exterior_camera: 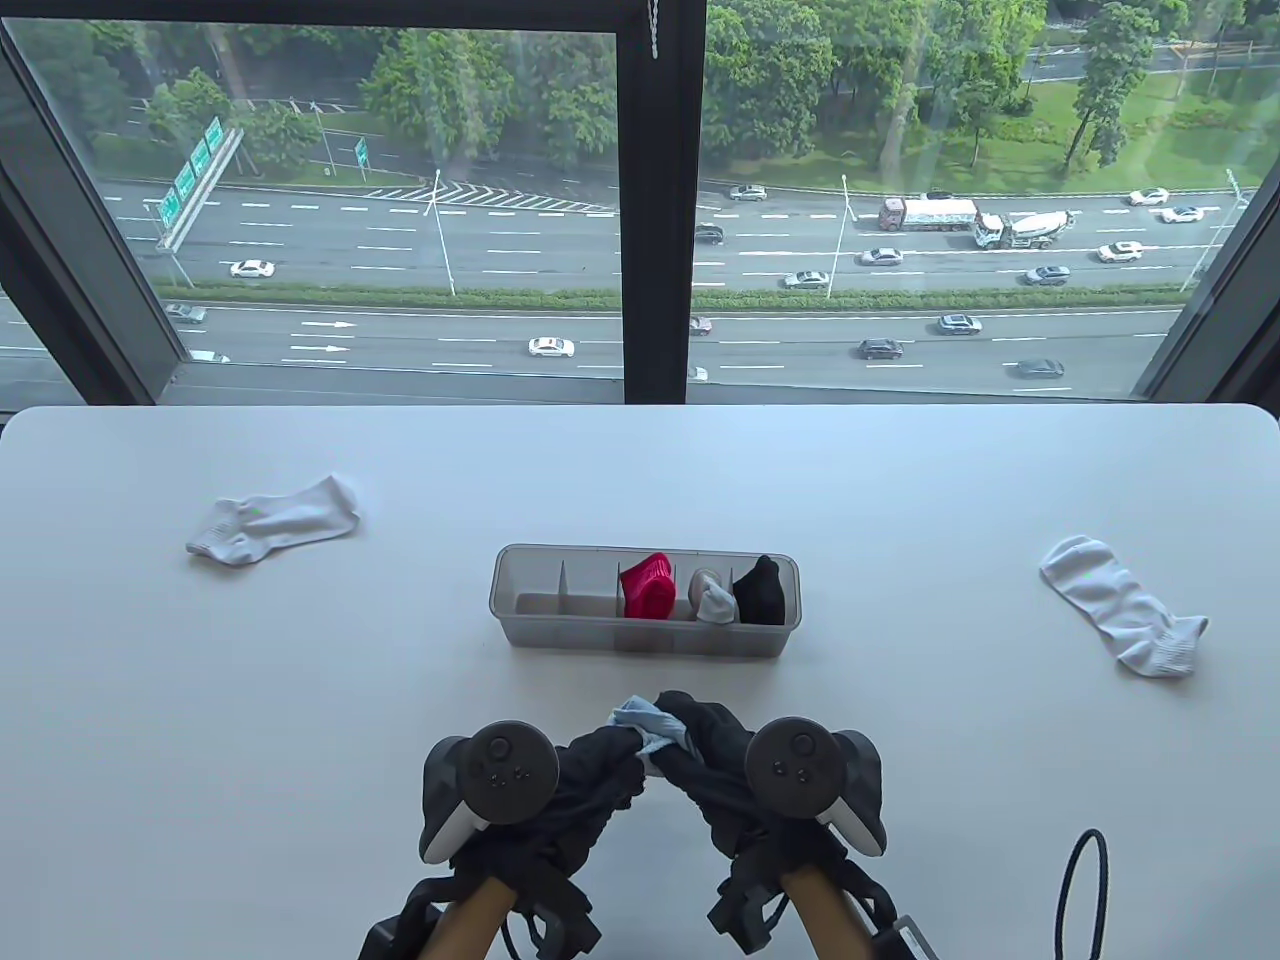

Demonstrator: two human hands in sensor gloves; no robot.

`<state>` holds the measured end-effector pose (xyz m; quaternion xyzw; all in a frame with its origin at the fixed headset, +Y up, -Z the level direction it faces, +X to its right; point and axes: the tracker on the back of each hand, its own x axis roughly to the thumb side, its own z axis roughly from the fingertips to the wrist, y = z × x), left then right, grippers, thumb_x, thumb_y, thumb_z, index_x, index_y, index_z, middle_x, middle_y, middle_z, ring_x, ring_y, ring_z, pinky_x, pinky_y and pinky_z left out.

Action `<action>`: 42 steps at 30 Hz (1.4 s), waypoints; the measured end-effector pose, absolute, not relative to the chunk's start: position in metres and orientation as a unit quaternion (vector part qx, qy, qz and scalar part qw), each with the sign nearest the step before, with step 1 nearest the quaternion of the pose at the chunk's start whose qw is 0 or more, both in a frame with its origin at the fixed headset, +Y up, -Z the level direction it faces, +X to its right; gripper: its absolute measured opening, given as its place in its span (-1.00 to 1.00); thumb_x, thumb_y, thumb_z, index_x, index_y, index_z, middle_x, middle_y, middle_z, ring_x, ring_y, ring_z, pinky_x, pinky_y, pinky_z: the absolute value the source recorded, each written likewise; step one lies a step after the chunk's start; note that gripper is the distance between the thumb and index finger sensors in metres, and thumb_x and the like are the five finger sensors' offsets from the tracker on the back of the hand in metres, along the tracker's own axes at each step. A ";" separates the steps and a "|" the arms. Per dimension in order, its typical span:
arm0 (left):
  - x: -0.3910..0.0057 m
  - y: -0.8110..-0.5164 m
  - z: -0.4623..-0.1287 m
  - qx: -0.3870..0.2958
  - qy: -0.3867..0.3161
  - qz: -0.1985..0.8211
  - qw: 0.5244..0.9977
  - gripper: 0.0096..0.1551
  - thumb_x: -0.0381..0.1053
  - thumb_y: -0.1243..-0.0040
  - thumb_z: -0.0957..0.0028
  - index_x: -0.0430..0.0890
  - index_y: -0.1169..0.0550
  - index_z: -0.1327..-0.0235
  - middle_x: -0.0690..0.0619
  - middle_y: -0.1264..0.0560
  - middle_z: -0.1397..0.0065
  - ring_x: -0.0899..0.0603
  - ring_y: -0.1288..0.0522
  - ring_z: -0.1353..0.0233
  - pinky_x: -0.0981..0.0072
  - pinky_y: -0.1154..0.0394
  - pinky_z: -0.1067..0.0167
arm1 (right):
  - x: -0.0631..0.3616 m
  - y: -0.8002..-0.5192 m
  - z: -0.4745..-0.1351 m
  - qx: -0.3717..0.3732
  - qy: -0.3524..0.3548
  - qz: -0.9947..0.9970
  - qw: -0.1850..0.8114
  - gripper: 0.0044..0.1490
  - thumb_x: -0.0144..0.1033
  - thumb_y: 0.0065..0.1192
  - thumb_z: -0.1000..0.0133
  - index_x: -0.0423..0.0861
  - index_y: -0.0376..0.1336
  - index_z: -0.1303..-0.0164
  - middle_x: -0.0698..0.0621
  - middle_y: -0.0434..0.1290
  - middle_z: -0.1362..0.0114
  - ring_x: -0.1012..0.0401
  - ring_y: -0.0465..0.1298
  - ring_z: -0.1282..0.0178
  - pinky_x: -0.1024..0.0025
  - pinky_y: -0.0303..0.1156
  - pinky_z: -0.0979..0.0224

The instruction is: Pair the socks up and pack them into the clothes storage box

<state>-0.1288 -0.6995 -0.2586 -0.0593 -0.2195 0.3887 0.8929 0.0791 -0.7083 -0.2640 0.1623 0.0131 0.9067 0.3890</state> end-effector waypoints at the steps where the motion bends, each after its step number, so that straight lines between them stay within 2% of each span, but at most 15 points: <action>1: -0.127 -0.702 -0.258 -0.049 -0.210 0.392 0.894 -0.49 -0.04 0.04 -0.17 -0.30 -0.43 -0.26 -0.21 -0.56 -0.23 -0.24 -0.65 -0.15 -0.26 -0.45 -0.31 | 0.077 -0.708 -0.262 0.146 -0.004 0.906 0.396 -0.27 -0.05 0.10 -0.31 -0.16 0.08 -0.60 -0.22 0.39 -0.46 0.20 0.57 -0.15 0.17 0.54 -0.35; 4: -0.123 -0.705 -0.256 -0.052 -0.201 0.394 0.896 -0.13 0.23 -0.18 -0.01 -0.29 -0.30 -0.41 -0.27 -0.45 -0.38 -0.30 -0.57 -0.30 -0.31 -0.40 -0.35 | 0.075 -0.706 -0.259 0.113 -0.016 0.894 0.434 -0.26 -0.02 0.14 -0.28 -0.15 0.07 -0.56 -0.20 0.39 -0.44 0.23 0.57 -0.15 0.19 0.56 -0.34; 5: -0.122 -0.705 -0.256 -0.032 -0.192 0.392 0.899 -0.13 0.23 -0.21 0.01 -0.30 -0.32 -0.38 -0.28 -0.47 -0.36 -0.30 -0.58 -0.27 -0.30 -0.41 -0.34 | 0.074 -0.706 -0.258 0.111 -0.012 0.888 0.445 -0.26 -0.02 0.15 -0.27 -0.14 0.07 -0.55 -0.20 0.39 -0.44 0.23 0.57 -0.16 0.19 0.55 -0.36; 6: -0.123 -0.704 -0.256 0.003 -0.175 0.391 0.903 -0.18 0.21 -0.23 0.04 -0.29 -0.39 -0.32 -0.25 -0.54 -0.29 -0.27 -0.63 -0.21 -0.28 -0.45 -0.31 | 0.073 -0.707 -0.257 0.114 -0.012 0.881 0.459 -0.26 -0.01 0.15 -0.27 -0.13 0.06 -0.55 -0.19 0.39 -0.44 0.23 0.57 -0.16 0.19 0.55 -0.36; 8: -0.126 -0.701 -0.256 0.015 -0.163 0.409 0.898 -0.36 0.12 -0.30 0.06 -0.25 -0.51 -0.16 -0.19 -0.63 -0.14 -0.21 -0.70 -0.08 -0.21 -0.51 -0.27 | 0.074 -0.707 -0.256 0.111 -0.018 0.877 0.467 -0.27 0.01 0.14 -0.27 -0.11 0.08 -0.54 -0.17 0.41 -0.42 0.24 0.58 -0.15 0.20 0.56 -0.35; 10: -0.128 -0.699 -0.257 0.020 -0.163 0.422 0.891 -0.54 0.02 -0.26 -0.04 -0.22 -0.57 -0.08 -0.17 -0.67 -0.07 -0.20 -0.73 -0.01 -0.19 -0.53 -0.24 | 0.076 -0.707 -0.255 0.117 -0.013 0.867 0.485 -0.29 0.02 0.12 -0.28 -0.11 0.10 -0.54 -0.18 0.42 -0.43 0.22 0.59 -0.15 0.19 0.56 -0.35; 14: -0.132 -0.698 -0.256 0.001 -0.175 0.429 0.886 -0.54 0.05 -0.10 -0.19 -0.19 -0.50 -0.20 -0.17 -0.61 -0.18 -0.23 -0.68 -0.09 -0.25 -0.48 -0.27 | 0.075 -0.705 -0.253 0.123 -0.024 0.865 0.486 -0.32 -0.02 0.07 -0.32 -0.08 0.09 -0.58 -0.20 0.39 -0.47 0.22 0.58 -0.15 0.19 0.56 -0.34; 16: -0.136 -0.698 -0.258 0.008 -0.144 0.441 0.886 -0.52 0.05 0.05 -0.19 -0.20 -0.51 -0.18 -0.17 -0.61 -0.15 -0.24 -0.68 -0.07 -0.26 -0.49 -0.26 | 0.071 -0.704 -0.252 0.136 -0.014 0.866 0.481 -0.32 -0.04 0.06 -0.33 -0.02 0.05 -0.64 -0.20 0.38 -0.46 0.24 0.57 -0.13 0.21 0.56 -0.32; 20: -0.151 -0.699 -0.263 0.009 -0.081 0.476 0.876 -0.54 0.03 0.05 -0.22 -0.18 -0.52 -0.21 -0.20 -0.60 -0.18 -0.26 -0.68 -0.10 -0.27 -0.49 -0.26 | 0.065 -0.701 -0.255 0.167 0.021 0.866 0.471 -0.33 -0.09 0.07 -0.33 0.00 0.05 -0.64 -0.25 0.37 -0.43 0.23 0.58 -0.11 0.19 0.56 -0.31; 25: -0.162 -0.703 -0.271 -0.003 -0.058 0.503 0.862 -0.55 -0.01 -0.01 -0.23 -0.18 -0.56 -0.24 -0.21 -0.62 -0.19 -0.25 -0.69 -0.09 -0.25 -0.50 -0.26 | 0.062 -0.707 -0.256 0.200 0.082 0.847 0.487 -0.35 -0.13 0.10 -0.32 -0.01 0.09 -0.61 -0.30 0.33 -0.50 0.13 0.58 -0.17 0.13 0.56 -0.32; 33: -0.165 -0.705 -0.275 -0.046 -0.103 0.481 0.869 -0.56 -0.06 -0.07 -0.19 -0.13 -0.59 -0.26 -0.21 -0.61 -0.24 -0.31 -0.67 -0.14 -0.31 -0.49 -0.24 | 0.056 -0.711 -0.258 0.256 0.153 0.857 0.420 -0.39 -0.17 0.11 -0.31 0.04 0.08 -0.58 -0.36 0.29 -0.48 0.11 0.57 -0.12 0.12 0.55 -0.27; 38: -0.139 -0.703 -0.275 -0.100 -0.207 0.461 0.857 -0.57 -0.07 -0.08 -0.17 -0.08 -0.59 -0.26 -0.22 -0.56 -0.32 -0.36 -0.63 -0.24 -0.35 -0.45 -0.27 | 0.035 -0.718 -0.254 0.286 0.233 0.880 0.300 -0.41 -0.14 0.02 -0.32 0.12 0.08 -0.58 -0.34 0.18 -0.52 0.12 0.53 -0.16 0.12 0.51 -0.31; 39: -0.138 -0.704 -0.272 -0.101 -0.194 0.410 0.886 -0.57 -0.06 -0.06 -0.17 -0.04 -0.58 -0.27 -0.19 -0.54 -0.34 -0.37 -0.60 -0.28 -0.35 -0.44 -0.30 | 0.033 -0.721 -0.254 0.267 0.221 0.896 0.279 -0.41 -0.14 0.01 -0.31 0.13 0.06 -0.58 -0.35 0.17 -0.52 0.10 0.52 -0.16 0.10 0.49 -0.32; 40: -0.140 -0.707 -0.273 -0.086 -0.184 0.411 0.889 -0.57 -0.03 -0.05 -0.17 0.01 -0.57 -0.27 -0.15 -0.55 -0.35 -0.33 -0.62 -0.30 -0.31 -0.48 -0.29 | 0.035 -0.723 -0.256 0.265 0.198 0.908 0.259 -0.41 -0.11 -0.01 -0.30 0.18 0.05 -0.58 -0.32 0.15 -0.54 0.12 0.51 -0.18 0.12 0.49 -0.34; 42: -0.142 -0.711 -0.274 -0.102 -0.182 0.455 0.865 -0.53 -0.05 0.01 -0.22 -0.05 -0.49 -0.38 -0.19 -0.48 -0.45 -0.39 -0.55 -0.36 -0.28 -0.47 -0.29 | 0.042 -0.721 -0.259 0.240 0.161 0.907 0.306 -0.41 -0.08 0.05 -0.27 0.19 0.13 -0.55 -0.30 0.22 -0.50 0.15 0.53 -0.20 0.14 0.51 -0.35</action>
